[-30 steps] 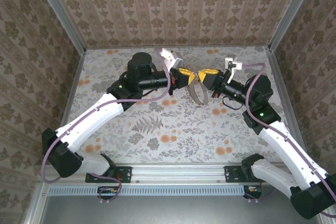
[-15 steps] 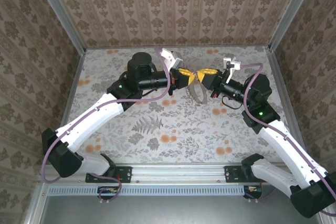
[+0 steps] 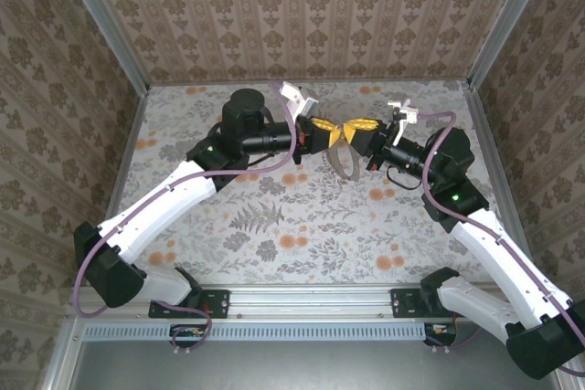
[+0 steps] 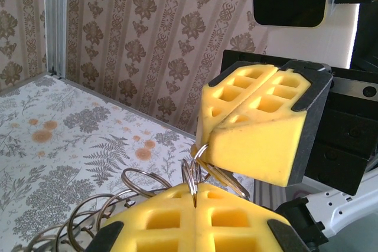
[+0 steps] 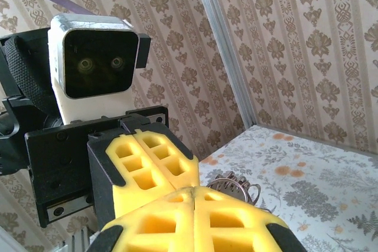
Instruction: Put the keys on the keyring
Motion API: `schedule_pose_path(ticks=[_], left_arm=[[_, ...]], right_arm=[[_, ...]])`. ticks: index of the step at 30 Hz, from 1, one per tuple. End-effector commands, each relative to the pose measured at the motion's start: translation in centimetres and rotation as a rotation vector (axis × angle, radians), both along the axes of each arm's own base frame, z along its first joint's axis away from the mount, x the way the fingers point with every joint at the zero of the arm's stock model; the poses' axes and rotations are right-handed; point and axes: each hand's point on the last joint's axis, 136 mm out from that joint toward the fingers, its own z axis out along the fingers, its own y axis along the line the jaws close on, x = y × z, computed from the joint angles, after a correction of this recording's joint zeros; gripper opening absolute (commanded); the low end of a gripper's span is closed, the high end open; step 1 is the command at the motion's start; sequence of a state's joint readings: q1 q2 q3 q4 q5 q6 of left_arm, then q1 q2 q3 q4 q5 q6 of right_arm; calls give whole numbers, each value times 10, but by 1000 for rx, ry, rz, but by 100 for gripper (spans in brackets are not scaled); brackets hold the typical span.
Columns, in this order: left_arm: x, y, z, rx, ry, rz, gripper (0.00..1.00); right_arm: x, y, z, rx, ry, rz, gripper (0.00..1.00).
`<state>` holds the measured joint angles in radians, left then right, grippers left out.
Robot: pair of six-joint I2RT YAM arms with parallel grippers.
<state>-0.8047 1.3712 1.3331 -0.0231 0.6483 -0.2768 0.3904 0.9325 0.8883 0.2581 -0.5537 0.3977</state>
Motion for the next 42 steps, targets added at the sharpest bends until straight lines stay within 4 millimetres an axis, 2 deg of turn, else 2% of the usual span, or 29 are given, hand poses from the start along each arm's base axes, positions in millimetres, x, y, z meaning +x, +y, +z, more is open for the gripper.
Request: schedule_pose_path(ticks=[1,8,18,30,32,42], left_arm=[[-19,-2,45,-111,-81,-77,0],[-20,2,48,-123,-94,-60,0],[-22,5,48,-129,-105,-57,0],[-17,7,47,-137,-119,-19,0],[-11,8,47,-138,-126,20,0],[-3,10,48,-158,-144,74,0]], right_arm=[[4,3,-14,-49,39,-12,0],[17,-16,-29,-60,77,-103,0],[23,-27,-34,-41,108,-135,0],[3,-10,-30,6,147,27,0],[-1,-7,-31,13,163,60,0],[-10,-5,-49,3,227,89,0]])
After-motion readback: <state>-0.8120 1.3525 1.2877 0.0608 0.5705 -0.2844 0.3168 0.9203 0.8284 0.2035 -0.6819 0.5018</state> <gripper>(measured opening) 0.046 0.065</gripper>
